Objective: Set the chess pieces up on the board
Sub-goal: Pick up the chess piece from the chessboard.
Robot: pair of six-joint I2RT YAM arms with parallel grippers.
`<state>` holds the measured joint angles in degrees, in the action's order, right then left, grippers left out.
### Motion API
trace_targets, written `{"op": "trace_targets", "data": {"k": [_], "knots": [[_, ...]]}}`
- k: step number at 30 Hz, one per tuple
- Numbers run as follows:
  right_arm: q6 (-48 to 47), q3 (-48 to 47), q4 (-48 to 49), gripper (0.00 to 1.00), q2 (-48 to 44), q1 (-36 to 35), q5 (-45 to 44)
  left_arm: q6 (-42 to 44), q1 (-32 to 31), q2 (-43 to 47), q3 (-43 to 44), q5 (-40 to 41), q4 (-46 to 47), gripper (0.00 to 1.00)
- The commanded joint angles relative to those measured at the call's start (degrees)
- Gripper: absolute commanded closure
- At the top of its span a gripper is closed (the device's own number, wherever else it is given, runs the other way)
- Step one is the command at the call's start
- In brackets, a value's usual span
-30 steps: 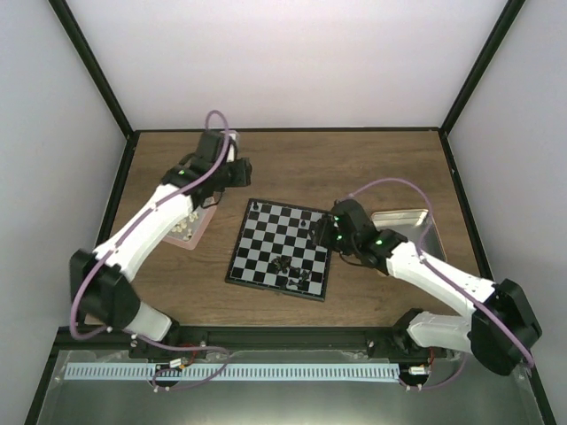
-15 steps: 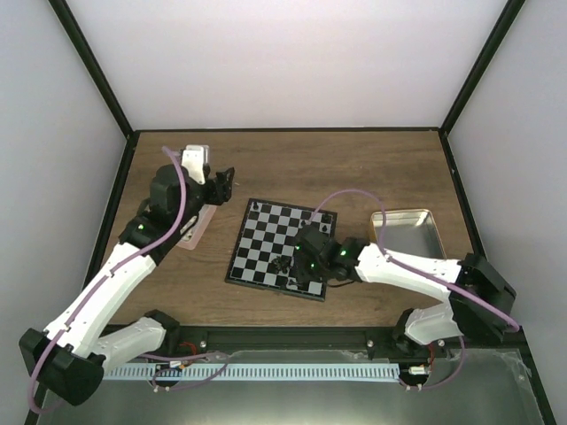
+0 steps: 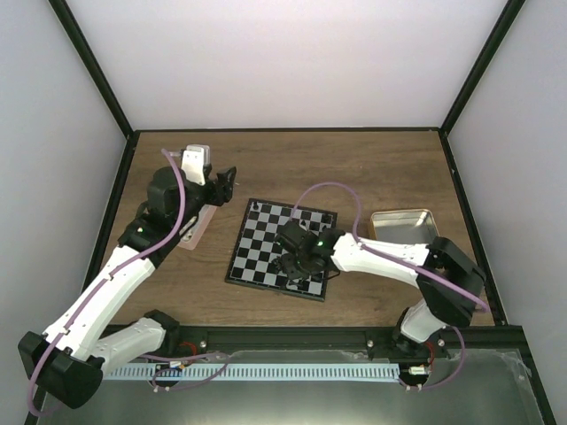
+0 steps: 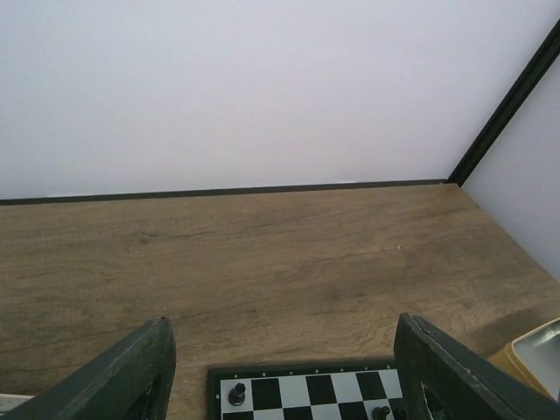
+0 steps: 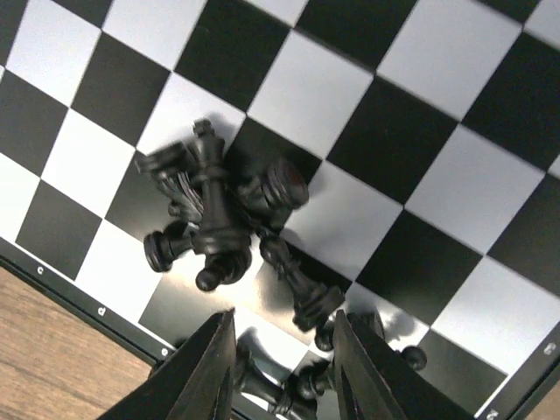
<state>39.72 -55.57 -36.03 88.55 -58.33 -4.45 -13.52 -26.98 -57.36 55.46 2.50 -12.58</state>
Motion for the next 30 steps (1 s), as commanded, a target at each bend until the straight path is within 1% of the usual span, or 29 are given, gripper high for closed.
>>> {"op": "trace_targets", "data": {"k": [1, 10, 21, 27, 30], "knots": [[-6.0, -3.8, -2.6, 0.68, 2.0, -0.3, -3.5, 1.1, 0.2, 0.7, -0.4, -0.8, 1.5, 0.30], [-8.6, -4.0, -1.4, 0.75, 4.6, -0.3, -2.3, 0.9, 0.3, 0.2, -0.5, -1.0, 1.7, 0.29], [-8.8, -4.6, -1.0, 0.72, 7.3, -0.3, -4.5, 1.4, 0.2, 0.2, -0.3, -1.6, 1.5, 0.29], [-9.2, -4.2, 0.5, 0.74, 7.9, -0.3, -6.0, 1.4, 0.2, -0.1, -0.3, -1.6, 1.6, 0.29], [-9.5, -3.9, 1.5, 0.77, 7.5, -0.3, -6.8, 1.2, 0.2, -0.4, -0.3, -2.0, 1.6, 0.29]]}}
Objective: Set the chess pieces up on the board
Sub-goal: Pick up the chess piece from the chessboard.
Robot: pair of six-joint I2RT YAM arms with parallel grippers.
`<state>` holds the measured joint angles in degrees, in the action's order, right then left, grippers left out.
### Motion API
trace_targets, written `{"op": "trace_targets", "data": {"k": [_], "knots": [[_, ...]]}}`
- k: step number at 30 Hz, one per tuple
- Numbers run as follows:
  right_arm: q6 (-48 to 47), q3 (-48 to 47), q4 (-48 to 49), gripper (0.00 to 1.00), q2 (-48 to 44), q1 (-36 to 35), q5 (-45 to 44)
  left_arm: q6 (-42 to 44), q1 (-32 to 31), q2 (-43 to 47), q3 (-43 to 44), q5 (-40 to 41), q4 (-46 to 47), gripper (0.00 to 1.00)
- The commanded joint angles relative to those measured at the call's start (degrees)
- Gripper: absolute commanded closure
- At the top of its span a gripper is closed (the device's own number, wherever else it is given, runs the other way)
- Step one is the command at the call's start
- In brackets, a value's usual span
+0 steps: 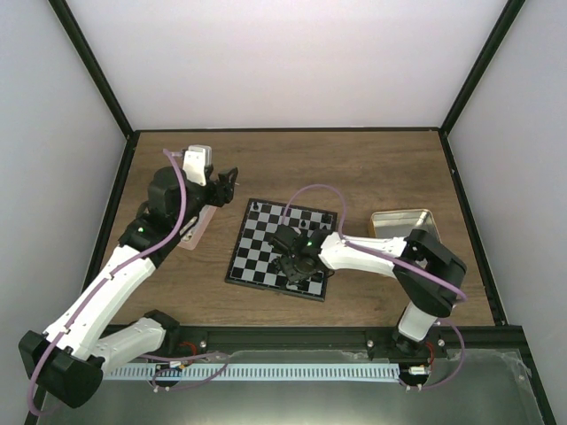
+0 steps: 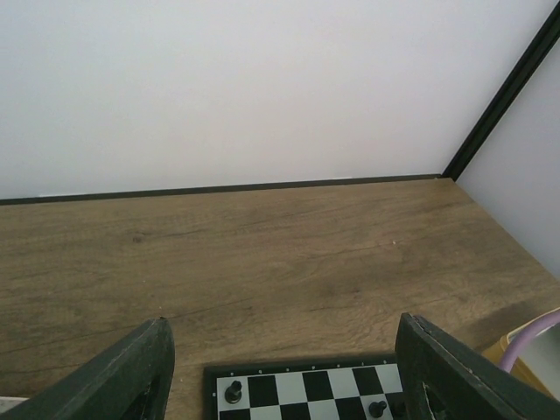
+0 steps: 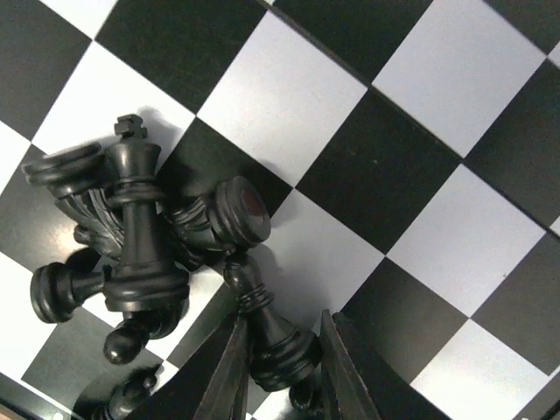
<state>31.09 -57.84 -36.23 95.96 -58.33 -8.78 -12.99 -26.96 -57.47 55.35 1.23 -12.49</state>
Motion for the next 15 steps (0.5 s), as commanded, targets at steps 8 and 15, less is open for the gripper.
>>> {"op": "trace_targets", "data": {"k": [8, 15], "knots": [[0.1, 0.8, 3.6, 0.81, -4.3, -0.2, -4.0, -4.6, 0.2, -2.3, -0.5, -8.4, 4.2, 0.28], [0.7, 4.5, 7.9, 0.82, -11.3, 0.0, -7.9, -13.0, 0.2, -6.8, -3.5, -22.2, 7.8, 0.26]]}}
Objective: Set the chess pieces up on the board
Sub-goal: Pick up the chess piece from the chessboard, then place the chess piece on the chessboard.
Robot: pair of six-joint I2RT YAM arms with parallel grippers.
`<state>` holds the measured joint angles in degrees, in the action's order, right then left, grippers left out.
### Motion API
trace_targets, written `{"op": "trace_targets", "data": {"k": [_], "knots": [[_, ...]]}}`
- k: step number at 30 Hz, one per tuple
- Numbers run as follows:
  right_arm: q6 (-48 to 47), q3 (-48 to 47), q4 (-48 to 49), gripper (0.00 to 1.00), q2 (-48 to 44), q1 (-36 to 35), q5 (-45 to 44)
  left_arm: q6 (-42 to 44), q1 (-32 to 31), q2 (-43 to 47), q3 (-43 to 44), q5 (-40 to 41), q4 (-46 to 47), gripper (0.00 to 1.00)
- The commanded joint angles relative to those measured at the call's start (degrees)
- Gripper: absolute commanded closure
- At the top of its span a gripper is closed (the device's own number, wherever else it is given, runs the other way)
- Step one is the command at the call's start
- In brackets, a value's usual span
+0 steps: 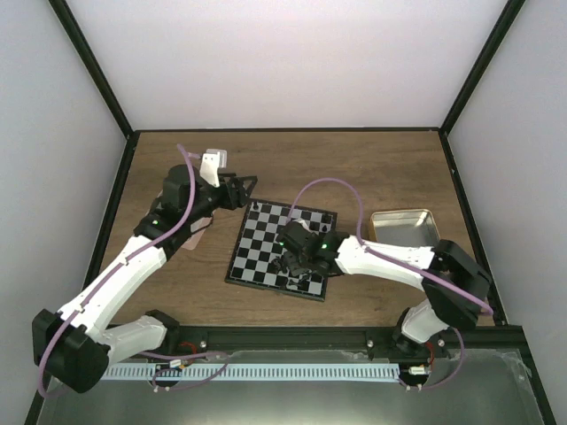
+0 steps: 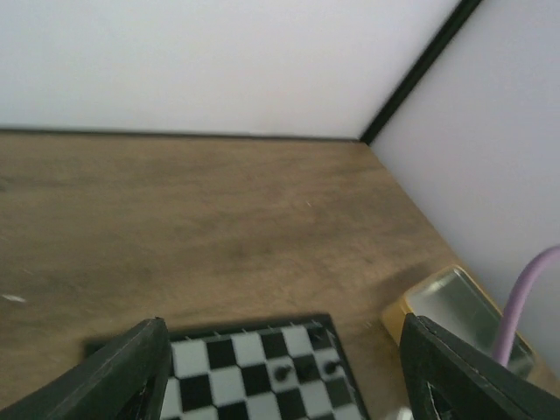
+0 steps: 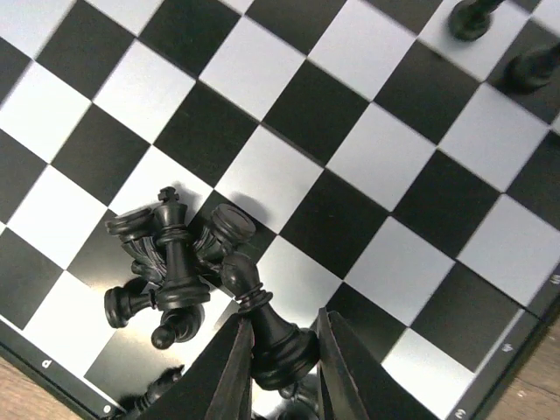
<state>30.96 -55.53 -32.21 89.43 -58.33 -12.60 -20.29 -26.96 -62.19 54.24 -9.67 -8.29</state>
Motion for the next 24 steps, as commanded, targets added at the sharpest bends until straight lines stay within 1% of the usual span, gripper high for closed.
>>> {"op": "trace_targets", "data": {"k": [1, 5, 8, 10, 13, 15, 18, 24], "knots": [[0.6, 3.0, 5.2, 0.82, -6.1, 0.0, -4.5, -6.8, 0.2, -3.1, -2.7, -14.9, 3.7, 0.25], [-1.1, 7.7, 13.4, 0.82, -13.3, 0.0, -5.5, -10.4, 0.2, -8.1, -2.8, -24.3, 1.8, 0.25], [-3.4, 11.9, 20.9, 0.81, -18.9, 0.0, -5.3, -12.7, -0.4, -11.6, -4.3, -30.7, 1.8, 0.28], [-4.9, 14.1, 25.5, 0.81, -21.8, 0.1, -5.0, -15.0, -1.0, -12.3, -6.7, -33.9, 4.3, 0.29], [-6.5, 15.9, 30.1, 0.80, -23.8, 0.1, -4.3, -19.3, -2.4, -12.6, -10.4, -39.1, 11.2, 0.30], [-6.9, 16.0, 31.2, 0.80, -23.9, 0.1, -3.9, -22.6, -3.4, -13.0, -11.9, -41.1, 14.8, 0.31], [-7.1, 16.3, 32.4, 0.80, -24.0, 0.1, -3.1, -23.6, -4.8, -14.3, -12.8, -41.6, 15.8, 0.34], [-7.6, 16.9, 33.1, 0.80, -24.4, 0.1, -1.7, -26.7, -5.9, -16.1, -13.7, -41.4, 19.7, 0.50]]}}
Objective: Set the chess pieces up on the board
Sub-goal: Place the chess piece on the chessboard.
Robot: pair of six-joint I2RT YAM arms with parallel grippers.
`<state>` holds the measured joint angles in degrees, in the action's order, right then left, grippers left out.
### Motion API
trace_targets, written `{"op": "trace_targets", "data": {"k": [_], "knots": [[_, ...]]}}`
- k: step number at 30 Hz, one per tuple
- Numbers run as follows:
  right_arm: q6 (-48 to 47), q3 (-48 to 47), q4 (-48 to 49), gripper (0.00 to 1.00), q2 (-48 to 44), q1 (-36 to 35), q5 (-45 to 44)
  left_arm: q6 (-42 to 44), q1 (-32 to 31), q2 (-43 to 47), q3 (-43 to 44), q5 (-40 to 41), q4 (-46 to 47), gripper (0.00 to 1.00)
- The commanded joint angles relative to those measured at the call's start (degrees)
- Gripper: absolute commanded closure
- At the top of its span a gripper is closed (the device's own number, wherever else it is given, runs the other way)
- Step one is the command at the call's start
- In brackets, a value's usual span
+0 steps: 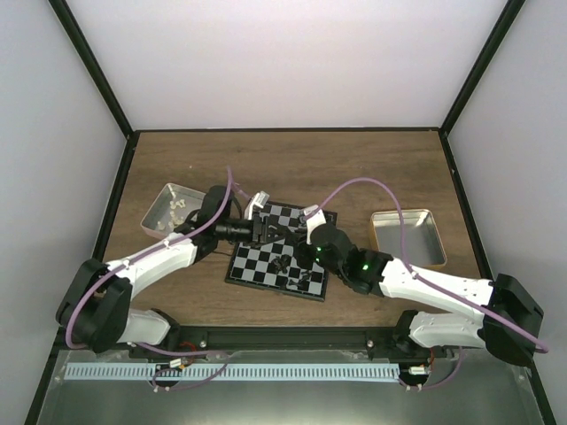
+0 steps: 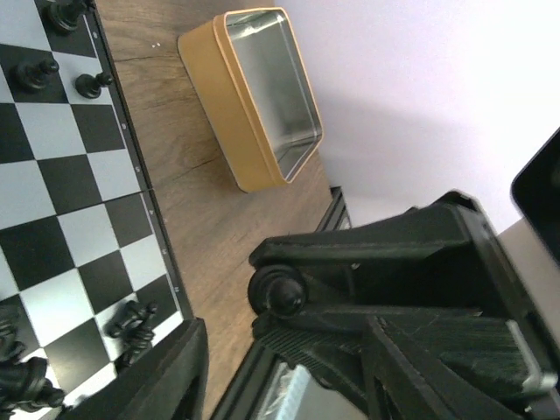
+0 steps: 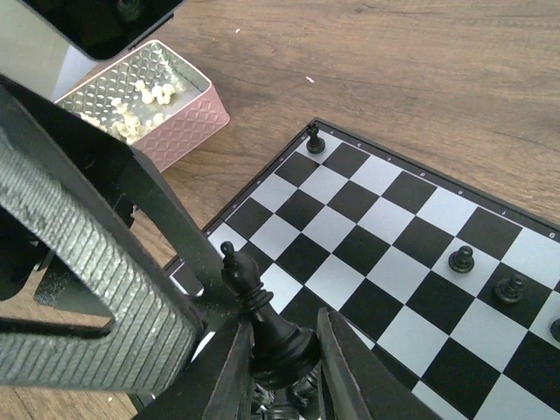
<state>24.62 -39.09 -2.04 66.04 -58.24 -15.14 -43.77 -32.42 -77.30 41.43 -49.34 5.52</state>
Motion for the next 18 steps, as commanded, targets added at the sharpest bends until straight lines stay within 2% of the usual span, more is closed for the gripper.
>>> {"op": "trace_targets", "data": {"k": [1, 5, 9, 18], "knots": [[-1.4, 0.5, 2.9, 0.80, -1.0, 0.0, 0.9, -3.6, -0.4, -1.2, -1.0, -1.4, 6.3, 0.53], [-1.4, 0.9, 2.7, 0.80, -1.0, 0.0, 1.1, -4.6, -0.5, -1.8, -1.1, -0.1, 7.4, 0.60], [-1.5, 1.1, 2.7, 0.81, -1.2, 0.0, 1.5, -5.2, -0.5, -2.3, -1.0, 1.5, 7.9, 0.75], [-1.9, 0.9, 2.6, 0.81, -0.9, 0.0, 1.7, -4.3, -0.4, -2.9, -1.0, 3.1, 6.3, 0.95]]}}
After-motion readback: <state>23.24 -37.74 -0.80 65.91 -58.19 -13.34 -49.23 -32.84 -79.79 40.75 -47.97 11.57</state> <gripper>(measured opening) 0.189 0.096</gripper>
